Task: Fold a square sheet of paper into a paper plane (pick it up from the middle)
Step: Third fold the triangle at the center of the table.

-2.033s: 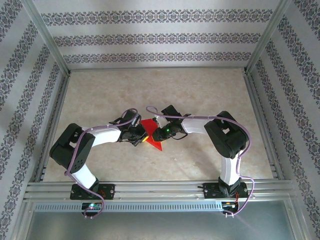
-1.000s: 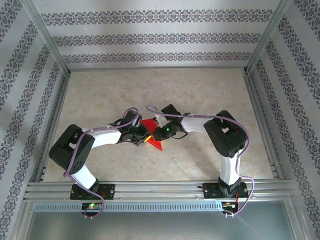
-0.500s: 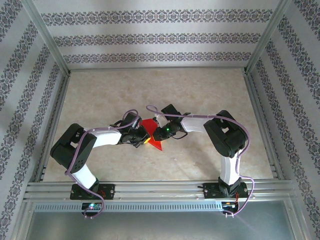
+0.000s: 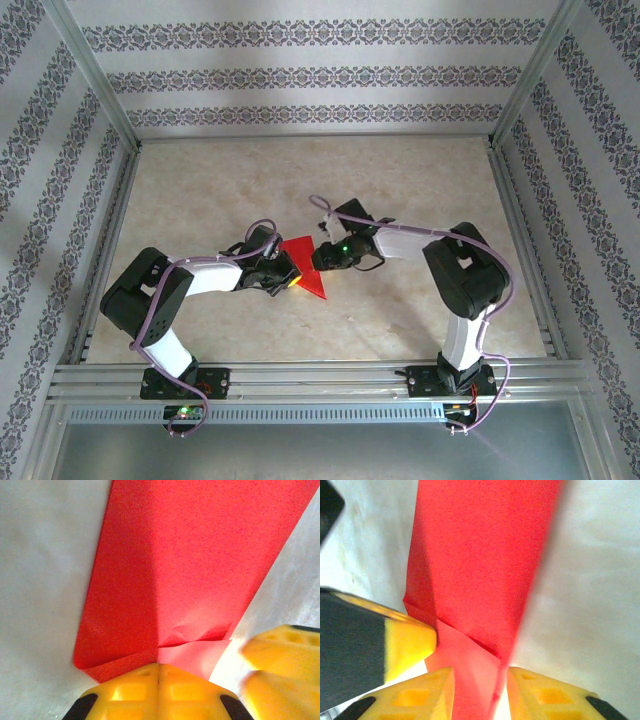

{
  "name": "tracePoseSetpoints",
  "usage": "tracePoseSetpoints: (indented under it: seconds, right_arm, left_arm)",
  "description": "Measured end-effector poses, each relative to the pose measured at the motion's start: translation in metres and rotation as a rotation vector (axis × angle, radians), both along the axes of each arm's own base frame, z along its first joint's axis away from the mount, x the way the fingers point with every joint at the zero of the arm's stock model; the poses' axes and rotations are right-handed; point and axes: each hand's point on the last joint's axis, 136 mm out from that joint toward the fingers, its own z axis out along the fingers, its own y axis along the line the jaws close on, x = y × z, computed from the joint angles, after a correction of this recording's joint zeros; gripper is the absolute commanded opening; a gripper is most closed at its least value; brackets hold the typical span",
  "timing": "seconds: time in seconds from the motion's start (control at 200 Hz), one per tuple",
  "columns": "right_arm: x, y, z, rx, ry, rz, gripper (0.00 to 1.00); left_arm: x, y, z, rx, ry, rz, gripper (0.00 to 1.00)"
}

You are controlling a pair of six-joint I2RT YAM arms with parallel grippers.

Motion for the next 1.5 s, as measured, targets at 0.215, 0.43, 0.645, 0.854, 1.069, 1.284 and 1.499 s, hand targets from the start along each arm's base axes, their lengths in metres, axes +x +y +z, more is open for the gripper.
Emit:
tracePoseSetpoints:
  seconds: [0.215, 0.43, 0.645, 0.854, 1.069, 1.284, 1.499]
  right_arm:
    - [0.013, -0.011, 0.052, 0.063, -0.080, -0.059, 0.29]
    - [-0.010, 0.007, 0.052, 0.084, -0.033, 0.003, 0.17]
    - [-0.044, 0.030, 0.022, 0.037, 0.043, 0.103, 0.11]
    - [-0.055, 0.030, 0.000, -0.004, 0.093, 0.125, 0.09]
    - [-0.056, 0.029, -0.008, -0.021, 0.107, 0.128, 0.09]
    - [-0.059, 0.025, -0.020, -0.052, 0.128, 0.128, 0.09]
    - [-0.058, 0.021, -0.023, -0.072, 0.118, 0.129, 0.09]
  left_arm:
    - [0.001, -0.002, 0.000, -0.007, -0.003, -0.006, 0.04]
    - [0.002, -0.003, 0.000, -0.010, -0.005, -0.009, 0.04]
    - [0.002, -0.003, 0.000, -0.010, -0.005, -0.009, 0.04]
    - [0.003, -0.004, 0.000, -0.011, -0.002, -0.010, 0.04]
    - [0.003, -0.004, 0.000, -0.012, -0.001, -0.011, 0.04]
    - [0.002, -0.004, -0.001, -0.010, 0.001, -0.011, 0.03]
    - [0.002, -0.004, -0.001, -0.009, 0.003, -0.011, 0.02]
